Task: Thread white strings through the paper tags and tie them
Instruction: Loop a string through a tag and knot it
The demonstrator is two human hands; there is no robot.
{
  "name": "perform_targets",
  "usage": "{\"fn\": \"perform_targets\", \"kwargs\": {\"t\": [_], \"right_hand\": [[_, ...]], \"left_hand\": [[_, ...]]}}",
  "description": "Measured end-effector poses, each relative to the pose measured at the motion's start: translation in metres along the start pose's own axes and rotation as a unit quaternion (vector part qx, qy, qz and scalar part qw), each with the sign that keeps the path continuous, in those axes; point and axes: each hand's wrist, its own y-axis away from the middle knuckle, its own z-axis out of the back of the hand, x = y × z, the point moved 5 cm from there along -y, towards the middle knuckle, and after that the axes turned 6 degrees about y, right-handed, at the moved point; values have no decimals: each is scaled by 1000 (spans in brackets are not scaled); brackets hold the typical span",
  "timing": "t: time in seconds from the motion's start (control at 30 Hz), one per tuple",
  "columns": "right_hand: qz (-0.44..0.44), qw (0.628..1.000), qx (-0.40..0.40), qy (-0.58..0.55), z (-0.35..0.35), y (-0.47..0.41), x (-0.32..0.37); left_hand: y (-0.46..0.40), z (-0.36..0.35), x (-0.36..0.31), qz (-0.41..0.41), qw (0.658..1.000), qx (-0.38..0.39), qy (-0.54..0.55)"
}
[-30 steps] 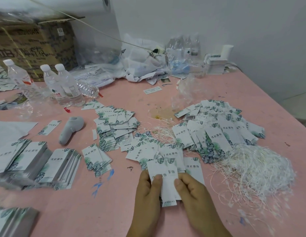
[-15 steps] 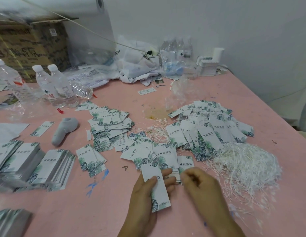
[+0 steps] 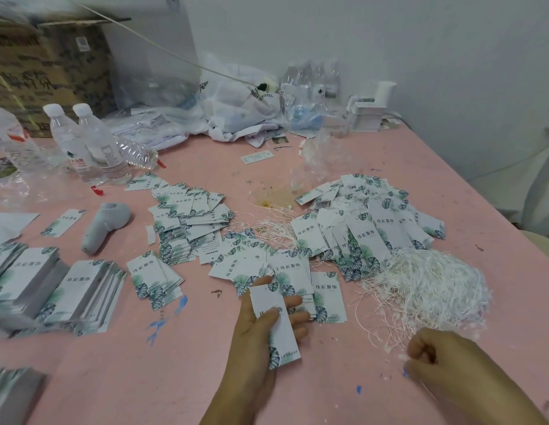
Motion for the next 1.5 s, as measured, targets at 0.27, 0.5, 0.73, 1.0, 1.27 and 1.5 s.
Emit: {"fn": "perform_targets", "kwargs": {"t": [0.27, 0.5, 0.73, 1.0, 1.27, 1.5], "right_hand": [[35, 996, -29, 75, 2, -5, 20], [86, 995, 12, 52, 2, -11, 30], [110, 993, -33, 26, 7, -24, 49], [204, 959, -139, -142, 12, -22, 83], [256, 820, -21, -511, 22, -17, 126], [177, 783, 81, -591, -32, -25, 144]], "left_hand": [[0, 0, 0, 4, 1000, -10, -28], [-1, 1, 1, 6, 999, -12, -31], [1, 0, 0, 9, 1000, -10, -25], [-2, -4, 1, 18, 1000, 22, -3], [-1, -8, 0, 31, 998, 56, 2], [-2, -4, -1, 15, 998, 44, -47]]}}
